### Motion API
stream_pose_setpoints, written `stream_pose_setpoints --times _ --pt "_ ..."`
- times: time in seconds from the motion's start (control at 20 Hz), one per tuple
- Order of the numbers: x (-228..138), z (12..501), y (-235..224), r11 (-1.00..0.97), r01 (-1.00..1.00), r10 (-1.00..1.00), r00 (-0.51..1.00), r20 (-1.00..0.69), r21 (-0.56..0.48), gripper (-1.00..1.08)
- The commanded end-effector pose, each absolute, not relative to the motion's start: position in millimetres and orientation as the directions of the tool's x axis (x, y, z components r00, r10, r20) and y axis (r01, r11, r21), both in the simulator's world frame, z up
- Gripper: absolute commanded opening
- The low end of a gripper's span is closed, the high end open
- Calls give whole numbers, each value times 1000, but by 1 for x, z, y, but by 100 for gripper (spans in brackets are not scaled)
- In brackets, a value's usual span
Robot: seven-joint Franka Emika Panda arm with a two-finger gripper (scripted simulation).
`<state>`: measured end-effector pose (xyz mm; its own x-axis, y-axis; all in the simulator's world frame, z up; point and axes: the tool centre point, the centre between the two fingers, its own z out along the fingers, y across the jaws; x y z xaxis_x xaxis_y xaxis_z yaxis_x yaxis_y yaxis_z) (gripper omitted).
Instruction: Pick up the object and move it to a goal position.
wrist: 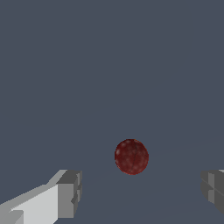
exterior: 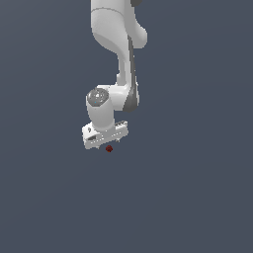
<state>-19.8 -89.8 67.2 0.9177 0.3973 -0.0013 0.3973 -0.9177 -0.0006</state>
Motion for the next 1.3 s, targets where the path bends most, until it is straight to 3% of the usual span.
stream_pose_setpoints --times 0.0,0.85,0.9,1.25 --pt "-20 67 -89 -917 398 398 917 -1 0 100" --pt "-20 17 -90 -916 402 402 916 0 0 100" --pt "-20 17 -90 -916 402 402 916 0 0 -100" --pt "-20 17 -90 -916 402 402 916 0 0 -100"
